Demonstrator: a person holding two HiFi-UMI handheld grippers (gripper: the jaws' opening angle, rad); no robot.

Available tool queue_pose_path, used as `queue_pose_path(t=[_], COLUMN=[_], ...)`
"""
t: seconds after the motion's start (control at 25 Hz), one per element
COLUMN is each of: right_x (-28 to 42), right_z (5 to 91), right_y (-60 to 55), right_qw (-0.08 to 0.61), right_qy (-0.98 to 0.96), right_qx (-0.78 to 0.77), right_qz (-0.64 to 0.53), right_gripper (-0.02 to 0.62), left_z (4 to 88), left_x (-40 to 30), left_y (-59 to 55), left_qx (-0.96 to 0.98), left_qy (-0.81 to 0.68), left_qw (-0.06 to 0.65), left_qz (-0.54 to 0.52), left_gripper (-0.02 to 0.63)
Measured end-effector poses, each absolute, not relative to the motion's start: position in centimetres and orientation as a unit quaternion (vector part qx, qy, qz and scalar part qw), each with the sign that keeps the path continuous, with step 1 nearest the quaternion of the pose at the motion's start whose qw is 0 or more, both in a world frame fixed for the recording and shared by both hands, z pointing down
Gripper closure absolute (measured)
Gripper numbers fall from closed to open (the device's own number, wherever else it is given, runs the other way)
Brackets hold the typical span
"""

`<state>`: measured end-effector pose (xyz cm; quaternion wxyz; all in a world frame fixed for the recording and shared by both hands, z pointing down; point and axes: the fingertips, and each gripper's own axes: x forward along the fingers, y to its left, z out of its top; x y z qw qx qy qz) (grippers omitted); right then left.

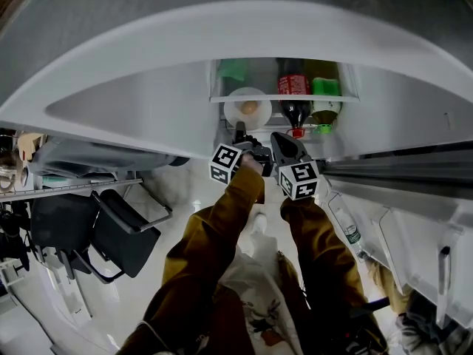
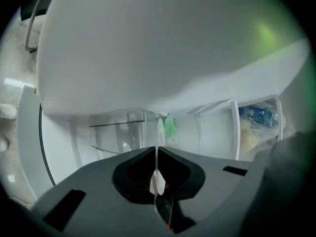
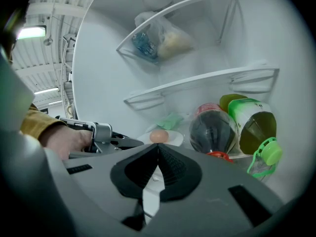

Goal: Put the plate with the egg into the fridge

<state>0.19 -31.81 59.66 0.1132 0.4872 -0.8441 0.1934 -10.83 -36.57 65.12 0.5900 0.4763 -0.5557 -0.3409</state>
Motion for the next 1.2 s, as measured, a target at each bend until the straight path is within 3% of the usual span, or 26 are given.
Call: queue_pose_path(t=[1.2], right_x=[1.1], right_z=[59.8], right_y=[-33.1], right_qw=[0.113], right_qy=[-0.841], right_qx=[0.491], right_qz=[0.197], right_gripper=[0.589], left_z=[65.6], left_x=[-10.2], left_y=[-38.2], left_qx=[0.478], left_qy=[-0.56], left_qw=[0.591], left_qz=[-0.332], left_gripper=[0.588])
